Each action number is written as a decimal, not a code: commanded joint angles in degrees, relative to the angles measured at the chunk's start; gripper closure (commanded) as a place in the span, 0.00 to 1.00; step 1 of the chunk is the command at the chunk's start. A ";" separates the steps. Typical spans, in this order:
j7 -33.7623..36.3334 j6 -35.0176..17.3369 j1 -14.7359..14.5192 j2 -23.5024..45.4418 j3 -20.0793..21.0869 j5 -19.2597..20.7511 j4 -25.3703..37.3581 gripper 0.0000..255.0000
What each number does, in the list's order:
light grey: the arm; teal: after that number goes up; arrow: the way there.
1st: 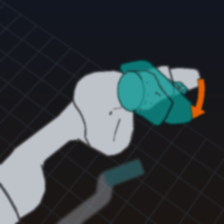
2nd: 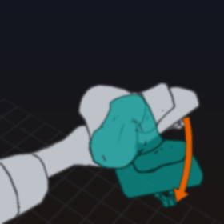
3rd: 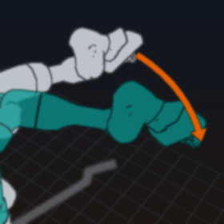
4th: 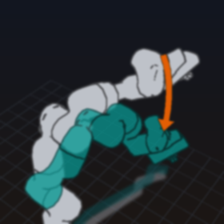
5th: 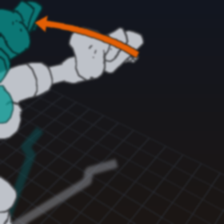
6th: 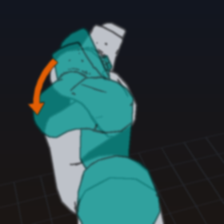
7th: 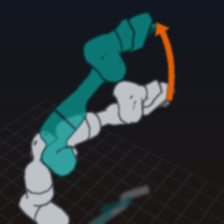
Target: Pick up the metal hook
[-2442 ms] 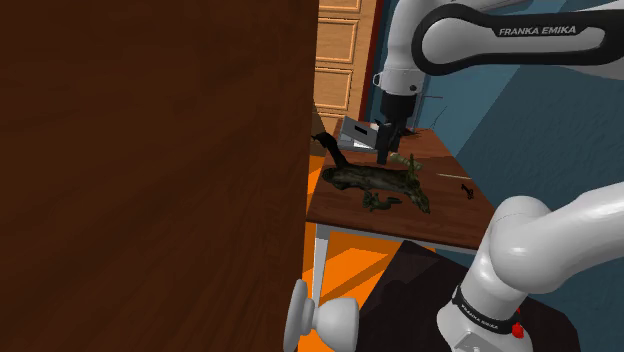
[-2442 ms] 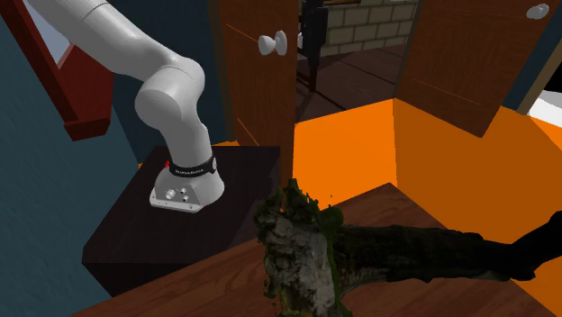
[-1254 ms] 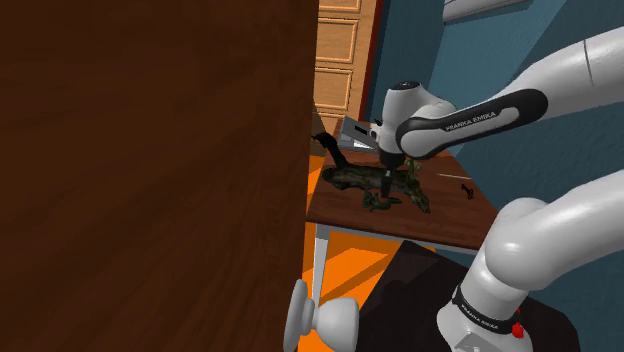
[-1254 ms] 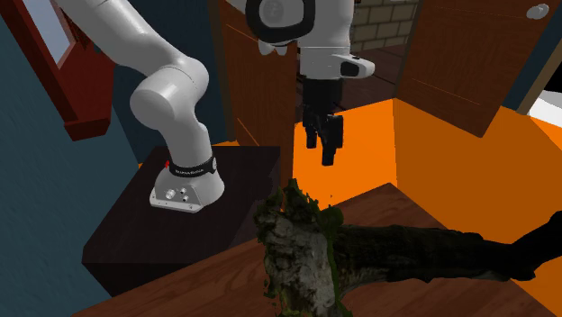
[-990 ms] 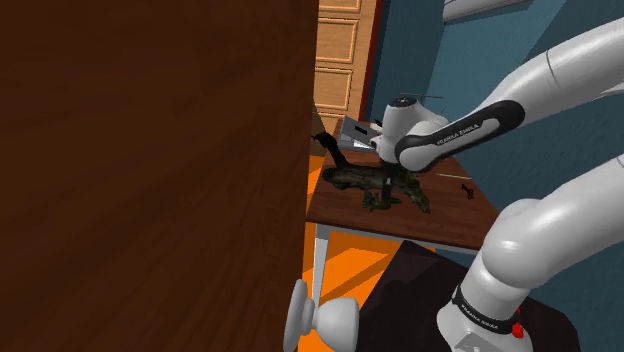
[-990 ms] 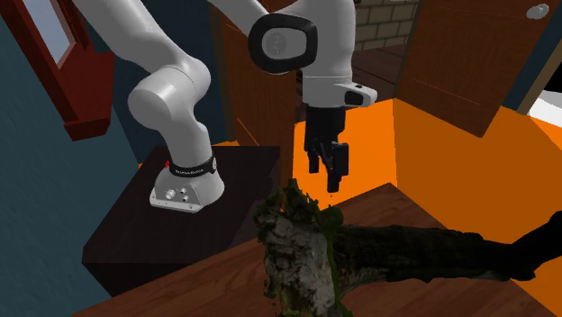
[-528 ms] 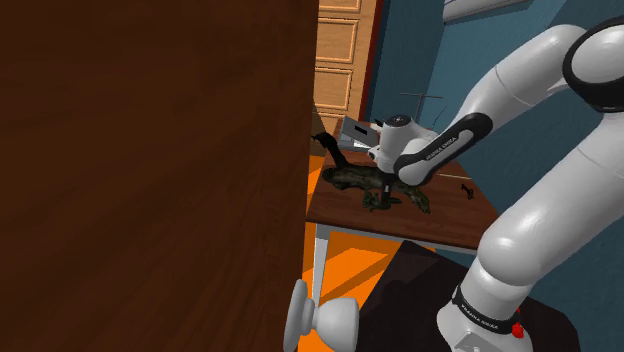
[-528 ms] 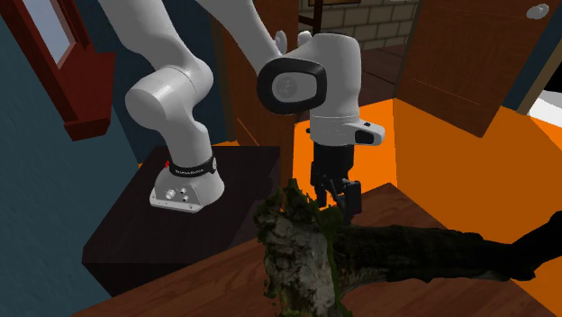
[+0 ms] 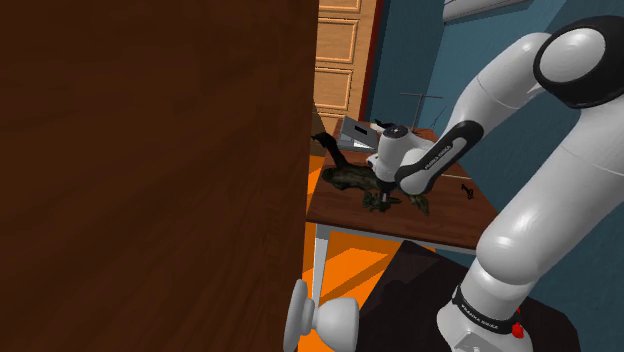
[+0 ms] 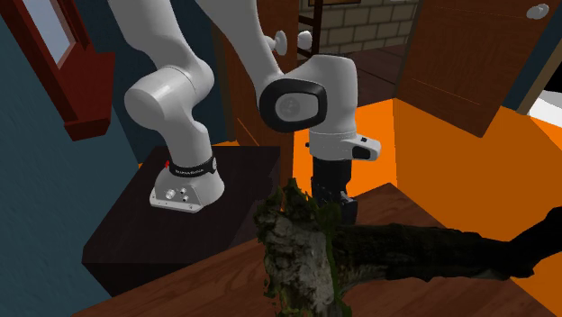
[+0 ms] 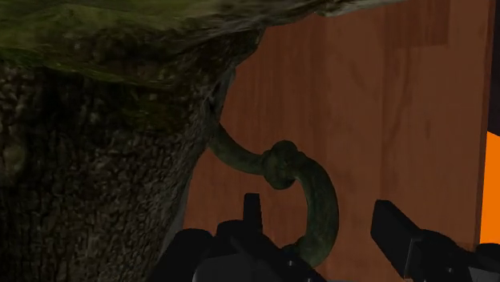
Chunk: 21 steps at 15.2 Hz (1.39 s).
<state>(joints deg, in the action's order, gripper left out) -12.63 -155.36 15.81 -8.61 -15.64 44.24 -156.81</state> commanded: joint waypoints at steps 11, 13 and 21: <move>-1.52 1.73 -0.37 -1.66 -0.10 -1.57 -0.15 1.00; -3.03 3.56 -0.82 -3.51 -0.14 -3.07 -0.08 1.00; -7.87 11.04 -2.47 -10.18 -0.12 -7.76 1.05 1.00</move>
<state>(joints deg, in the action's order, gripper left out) -19.81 -145.44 13.58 -17.76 -15.79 37.10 -156.05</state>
